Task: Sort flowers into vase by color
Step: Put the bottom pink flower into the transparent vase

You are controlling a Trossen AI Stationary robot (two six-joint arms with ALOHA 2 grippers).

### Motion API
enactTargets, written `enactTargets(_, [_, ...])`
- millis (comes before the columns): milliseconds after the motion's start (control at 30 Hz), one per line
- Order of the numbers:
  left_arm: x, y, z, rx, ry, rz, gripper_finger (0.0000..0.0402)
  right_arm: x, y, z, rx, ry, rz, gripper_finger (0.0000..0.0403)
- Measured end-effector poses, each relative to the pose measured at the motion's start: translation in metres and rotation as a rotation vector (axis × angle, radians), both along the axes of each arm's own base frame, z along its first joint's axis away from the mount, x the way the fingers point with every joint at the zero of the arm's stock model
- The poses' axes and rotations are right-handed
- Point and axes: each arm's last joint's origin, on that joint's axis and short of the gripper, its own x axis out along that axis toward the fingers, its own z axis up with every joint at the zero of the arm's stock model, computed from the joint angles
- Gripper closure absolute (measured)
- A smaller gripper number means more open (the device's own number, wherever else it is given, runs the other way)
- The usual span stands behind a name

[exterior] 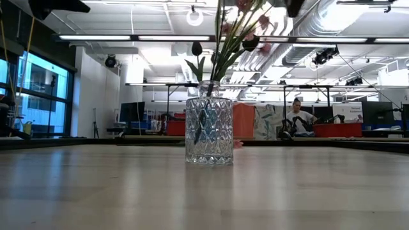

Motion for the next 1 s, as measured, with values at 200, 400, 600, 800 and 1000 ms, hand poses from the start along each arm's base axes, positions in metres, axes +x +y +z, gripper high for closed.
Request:
enactTargets(200, [-0.001, 0.001, 0.001, -0.001, -0.021, -0.012, 0.0248, 0.051, 0.007, -0.001, 0.029, 0.077, 0.166, 0.0403])
enactTargets(400, [0.006, -0.001, 0.012, 0.015, -0.106, 0.003, 0.0248, 0.094, 0.022, 0.006, -0.043, 0.091, 0.355, 0.0403])
enactTargets(600, [0.017, -0.002, 0.023, 0.041, -0.172, 0.025, 0.0248, 0.108, 0.021, 0.045, -0.087, -0.009, 0.652, 0.0403])
enactTargets(800, [0.04, -0.011, 0.025, 0.002, -0.186, -0.056, 0.0248, 0.102, 0.018, 0.064, -0.108, -0.003, 0.771, 0.0403])
enactTargets(1000, [0.074, -0.03, 0.007, -0.017, -0.127, -0.153, 0.0248, 0.083, 0.014, 0.09, -0.141, -0.099, 0.767, 0.0403])
